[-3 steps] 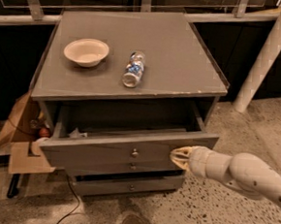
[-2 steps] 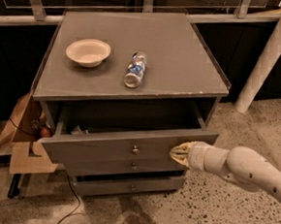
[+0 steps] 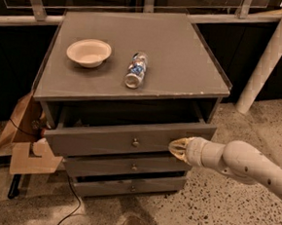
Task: Close top drawer
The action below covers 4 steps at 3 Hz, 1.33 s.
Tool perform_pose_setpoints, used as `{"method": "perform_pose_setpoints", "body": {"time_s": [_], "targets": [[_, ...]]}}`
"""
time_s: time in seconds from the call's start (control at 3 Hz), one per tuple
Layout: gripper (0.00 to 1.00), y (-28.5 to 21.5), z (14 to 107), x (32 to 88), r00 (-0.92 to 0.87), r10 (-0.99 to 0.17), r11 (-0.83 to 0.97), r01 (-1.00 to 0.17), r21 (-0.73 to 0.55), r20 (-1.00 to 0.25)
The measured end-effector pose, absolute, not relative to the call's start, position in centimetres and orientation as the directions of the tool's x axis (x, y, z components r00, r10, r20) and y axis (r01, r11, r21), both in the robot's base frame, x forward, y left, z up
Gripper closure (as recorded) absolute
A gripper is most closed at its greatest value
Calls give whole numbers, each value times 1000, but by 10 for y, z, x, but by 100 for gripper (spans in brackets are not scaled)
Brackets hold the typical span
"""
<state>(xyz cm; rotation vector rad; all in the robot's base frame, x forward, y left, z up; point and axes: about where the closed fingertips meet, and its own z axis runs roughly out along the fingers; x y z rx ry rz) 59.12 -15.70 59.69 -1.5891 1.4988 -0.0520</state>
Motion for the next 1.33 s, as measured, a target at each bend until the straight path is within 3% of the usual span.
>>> {"method": "perform_pose_setpoints", "body": {"time_s": [1.33], "targets": [[100, -157, 594, 618, 257, -823, 173, -735, -656, -506]]}}
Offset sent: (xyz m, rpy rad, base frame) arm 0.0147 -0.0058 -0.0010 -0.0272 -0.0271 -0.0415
